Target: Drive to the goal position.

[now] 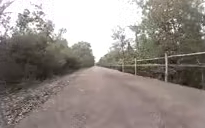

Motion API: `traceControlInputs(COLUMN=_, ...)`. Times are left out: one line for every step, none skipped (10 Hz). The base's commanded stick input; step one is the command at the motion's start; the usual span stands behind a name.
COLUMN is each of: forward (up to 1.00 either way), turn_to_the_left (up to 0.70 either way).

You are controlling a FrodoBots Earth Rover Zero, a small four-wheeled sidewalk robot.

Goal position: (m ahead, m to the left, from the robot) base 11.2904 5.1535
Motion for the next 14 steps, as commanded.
traceControlInputs(forward=0.7, turn_to_the_left=0.04)
traceControlInputs(forward=0.7, turn_to_the_left=0.04)
traceControlInputs(forward=0.7, turn_to_the_left=0.03)
traceControlInputs(forward=0.7, turn_to_the_left=0.03)
traceControlInputs(forward=0.7, turn_to_the_left=0.02)
traceControlInputs(forward=0.7, turn_to_the_left=0.02)
traceControlInputs(forward=0.7, turn_to_the_left=0.02)
traceControlInputs(forward=0.7, turn_to_the_left=0.02)
traceControlInputs(forward=0.7, turn_to_the_left=0.02)
traceControlInputs(forward=0.7, turn_to_the_left=0.02)
traceControlInputs(forward=0.7, turn_to_the_left=0.02)
traceControlInputs(forward=0.7, turn_to_the_left=0.02)
traceControlInputs(forward=0.7, turn_to_the_left=0.02)
traceControlInputs(forward=0.7, turn_to_the_left=0.02)
